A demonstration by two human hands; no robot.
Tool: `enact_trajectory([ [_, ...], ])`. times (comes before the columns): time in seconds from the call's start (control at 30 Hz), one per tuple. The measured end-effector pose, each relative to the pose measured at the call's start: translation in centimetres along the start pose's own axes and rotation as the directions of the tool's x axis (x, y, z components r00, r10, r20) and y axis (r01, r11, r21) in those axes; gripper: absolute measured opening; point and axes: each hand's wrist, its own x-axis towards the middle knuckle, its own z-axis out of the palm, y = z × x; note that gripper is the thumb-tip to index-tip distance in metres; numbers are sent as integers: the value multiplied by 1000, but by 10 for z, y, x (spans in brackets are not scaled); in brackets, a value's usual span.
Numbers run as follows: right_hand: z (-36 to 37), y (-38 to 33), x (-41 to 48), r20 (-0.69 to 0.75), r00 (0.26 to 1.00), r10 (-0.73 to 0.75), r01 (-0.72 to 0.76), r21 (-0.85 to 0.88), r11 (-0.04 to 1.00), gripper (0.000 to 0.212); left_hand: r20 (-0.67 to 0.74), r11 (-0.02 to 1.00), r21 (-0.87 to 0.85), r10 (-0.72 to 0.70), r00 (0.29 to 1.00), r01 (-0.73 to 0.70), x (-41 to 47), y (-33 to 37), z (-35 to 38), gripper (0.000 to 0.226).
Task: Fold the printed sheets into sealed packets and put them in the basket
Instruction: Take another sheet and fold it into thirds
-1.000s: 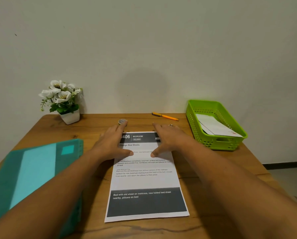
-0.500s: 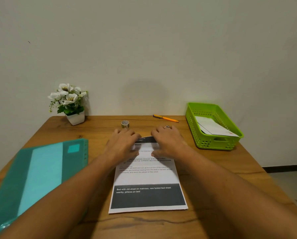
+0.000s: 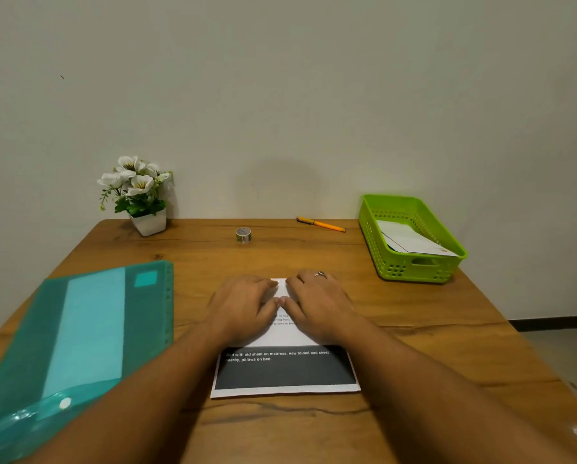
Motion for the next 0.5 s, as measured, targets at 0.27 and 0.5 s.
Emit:
enact_trajectory([
  [0.27,16,-3,9,33,993,116,-118,66,991,37,18,998,38,-59,998,59,8,1,19,38],
  [0.5,21,-10,36,123,979,163,-191,267,945,51,140,994,10,-108,984,108,24,0,26,51],
])
